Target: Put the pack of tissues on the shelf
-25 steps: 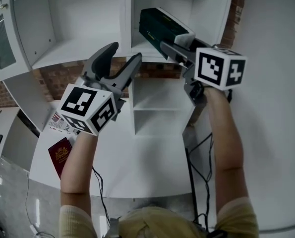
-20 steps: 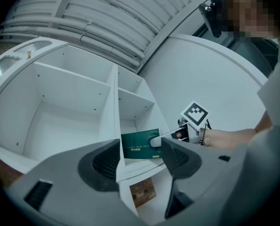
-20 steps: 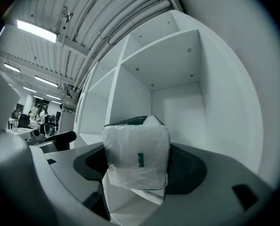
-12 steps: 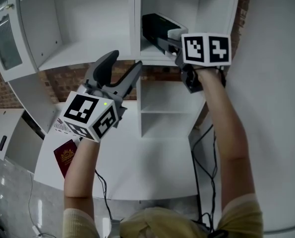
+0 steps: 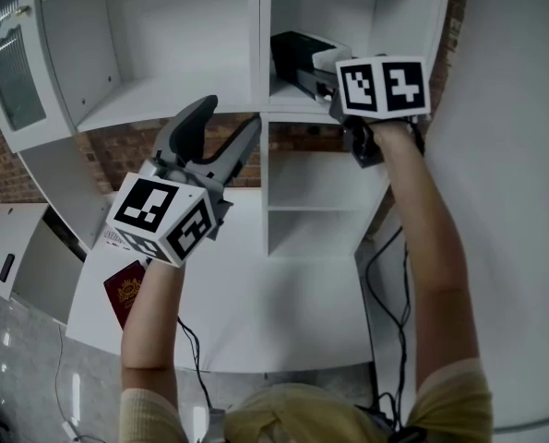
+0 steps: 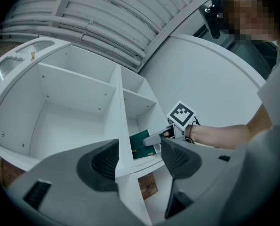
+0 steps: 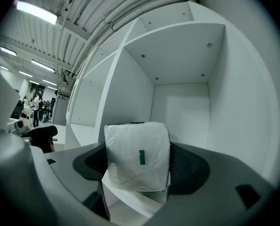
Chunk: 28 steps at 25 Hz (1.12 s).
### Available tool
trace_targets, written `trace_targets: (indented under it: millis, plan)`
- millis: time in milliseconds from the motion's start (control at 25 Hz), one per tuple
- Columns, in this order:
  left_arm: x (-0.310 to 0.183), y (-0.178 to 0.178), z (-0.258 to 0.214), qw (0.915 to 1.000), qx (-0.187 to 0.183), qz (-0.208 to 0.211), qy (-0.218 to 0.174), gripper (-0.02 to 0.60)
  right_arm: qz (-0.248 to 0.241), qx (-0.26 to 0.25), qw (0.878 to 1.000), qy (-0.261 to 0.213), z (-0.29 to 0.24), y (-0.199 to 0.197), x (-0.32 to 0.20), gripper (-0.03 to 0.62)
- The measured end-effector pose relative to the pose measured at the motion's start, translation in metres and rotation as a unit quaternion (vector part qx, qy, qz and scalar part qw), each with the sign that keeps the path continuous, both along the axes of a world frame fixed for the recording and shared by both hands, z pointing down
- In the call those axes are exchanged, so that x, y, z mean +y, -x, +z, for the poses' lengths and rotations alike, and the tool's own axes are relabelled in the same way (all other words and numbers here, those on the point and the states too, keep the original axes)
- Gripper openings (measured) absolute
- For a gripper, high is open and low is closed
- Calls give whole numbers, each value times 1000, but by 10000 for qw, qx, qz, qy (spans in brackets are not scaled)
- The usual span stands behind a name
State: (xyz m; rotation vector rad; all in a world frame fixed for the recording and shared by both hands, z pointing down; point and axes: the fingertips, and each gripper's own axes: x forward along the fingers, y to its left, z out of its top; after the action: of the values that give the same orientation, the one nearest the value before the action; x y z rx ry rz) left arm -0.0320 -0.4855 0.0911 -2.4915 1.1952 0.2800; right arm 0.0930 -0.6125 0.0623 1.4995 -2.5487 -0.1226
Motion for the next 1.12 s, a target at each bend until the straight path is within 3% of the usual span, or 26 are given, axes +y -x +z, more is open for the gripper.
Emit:
trace_targets:
  millis: [200,480,760,1120]
  plan:
    - [8,-1,0,10000,-9,71,-31,275,225,347,9987,-305,-2,-4,5,341]
    - [19,-5,4,9998,5,188,-15,275,379,279,9984,-327,-1,-15,5,354]
    - [28,-5,5,9998,-28,175,-43,275,612,478,9941,-759,-8,-21,12,373]
    - [36,-3,5,9999,13,107,-91,275,1121,1037,9689,-1946,-20,-16,27,393]
